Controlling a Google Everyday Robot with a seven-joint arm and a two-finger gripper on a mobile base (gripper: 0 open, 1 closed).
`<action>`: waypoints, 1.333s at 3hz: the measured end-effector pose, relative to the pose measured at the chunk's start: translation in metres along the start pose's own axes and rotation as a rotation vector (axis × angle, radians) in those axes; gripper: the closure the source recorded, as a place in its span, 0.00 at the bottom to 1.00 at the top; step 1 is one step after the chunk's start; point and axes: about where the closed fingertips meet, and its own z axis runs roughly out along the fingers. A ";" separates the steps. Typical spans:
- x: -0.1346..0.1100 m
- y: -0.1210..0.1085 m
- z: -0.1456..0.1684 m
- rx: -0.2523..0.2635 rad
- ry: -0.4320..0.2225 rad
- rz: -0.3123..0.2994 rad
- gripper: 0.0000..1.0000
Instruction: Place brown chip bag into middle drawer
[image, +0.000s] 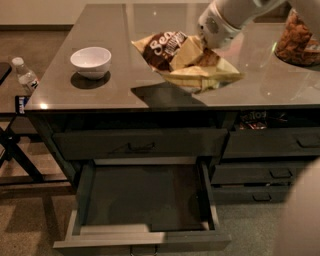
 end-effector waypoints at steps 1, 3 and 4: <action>0.021 0.011 0.018 -0.031 0.050 0.011 1.00; 0.048 0.040 0.000 -0.049 0.044 0.034 1.00; 0.089 0.071 -0.003 -0.085 0.060 0.085 1.00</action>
Offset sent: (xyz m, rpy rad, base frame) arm -0.0159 0.0046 -0.0228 -0.0137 0.0525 0.0147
